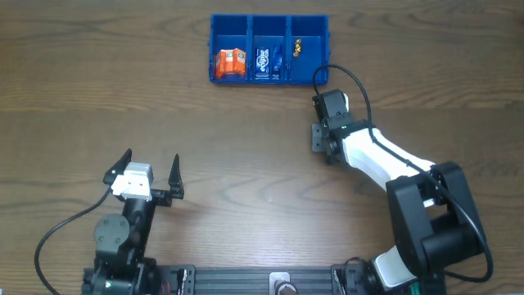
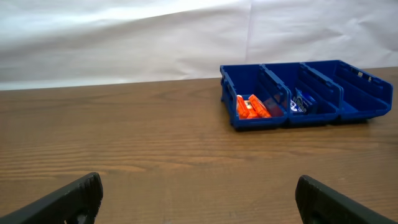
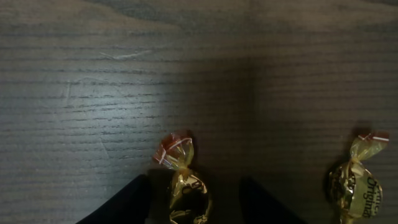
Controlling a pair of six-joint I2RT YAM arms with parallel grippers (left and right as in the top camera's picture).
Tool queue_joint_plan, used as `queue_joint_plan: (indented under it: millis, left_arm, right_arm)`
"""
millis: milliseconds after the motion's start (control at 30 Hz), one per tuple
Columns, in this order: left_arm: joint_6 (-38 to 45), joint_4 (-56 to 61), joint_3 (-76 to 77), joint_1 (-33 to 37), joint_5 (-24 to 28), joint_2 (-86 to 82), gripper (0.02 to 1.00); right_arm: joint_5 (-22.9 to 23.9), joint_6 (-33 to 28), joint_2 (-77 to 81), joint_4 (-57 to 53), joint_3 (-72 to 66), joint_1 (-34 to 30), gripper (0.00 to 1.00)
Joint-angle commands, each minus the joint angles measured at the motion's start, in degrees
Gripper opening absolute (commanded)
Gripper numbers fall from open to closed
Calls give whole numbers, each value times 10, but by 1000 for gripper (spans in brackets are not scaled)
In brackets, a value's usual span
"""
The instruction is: Sort Candies Into Trays
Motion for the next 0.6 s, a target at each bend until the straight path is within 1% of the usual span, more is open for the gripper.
queue_joint_plan:
  millis: [33,167,600]
  left_arm:
    - [-6,-25,-9,2,-2,-4,998]
    - [-6,-24,-9,2,-2,-4,998]
    - [-6,-24,-9,2,-2,-4,998]
  right_arm:
    - [5,-7,6,2,-3,-3,413]
    - [5,-7,6,3,-3,-3,272]
    - [0,-4,7,14,-3,-3,165]
